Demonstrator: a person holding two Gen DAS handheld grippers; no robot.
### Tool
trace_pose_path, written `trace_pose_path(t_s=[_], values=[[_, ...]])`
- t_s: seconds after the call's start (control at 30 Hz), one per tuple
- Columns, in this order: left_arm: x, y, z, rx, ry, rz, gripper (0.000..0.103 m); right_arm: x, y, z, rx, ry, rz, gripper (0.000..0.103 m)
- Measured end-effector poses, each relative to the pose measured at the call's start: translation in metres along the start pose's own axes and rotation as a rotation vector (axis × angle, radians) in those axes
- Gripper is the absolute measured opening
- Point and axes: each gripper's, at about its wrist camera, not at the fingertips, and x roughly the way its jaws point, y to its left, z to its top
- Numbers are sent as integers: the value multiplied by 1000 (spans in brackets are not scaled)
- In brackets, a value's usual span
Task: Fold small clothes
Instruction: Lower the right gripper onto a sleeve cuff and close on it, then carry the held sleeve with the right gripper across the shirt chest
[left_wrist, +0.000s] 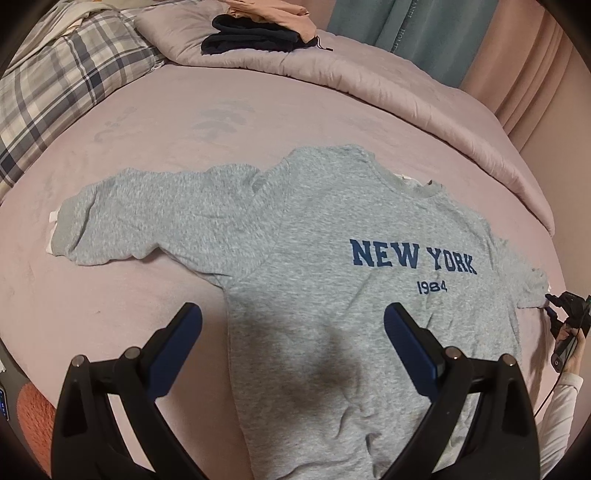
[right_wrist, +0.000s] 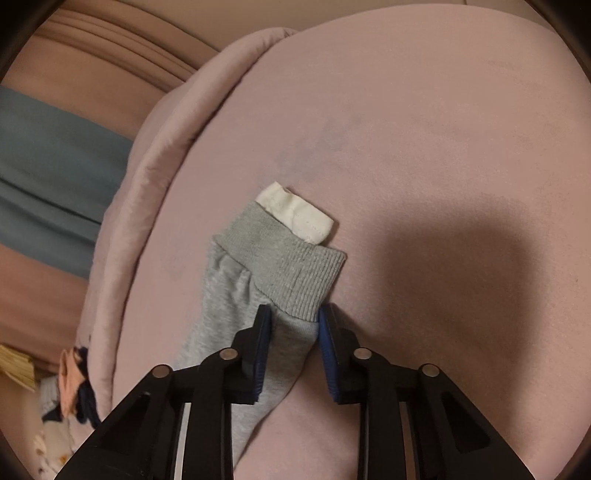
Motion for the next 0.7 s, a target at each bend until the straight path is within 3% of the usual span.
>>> trace_pose_path(t_s=[0.1, 0.3, 0.5, 0.7], values=[[-3, 2, 2, -5, -11, -6, 99, -19, 20, 3, -59, -67, 51, 21], [-9, 6, 7, -21, -31, -31, 99, -62, 88, -10, -284, -157, 74, 20], [-17, 12, 12, -33, -51, -55, 99, -92, 152, -40, -439, -164, 164, 20], [-19, 18, 15, -43, -46, -60, 99, -93, 203, -83, -592, -145, 178, 20]])
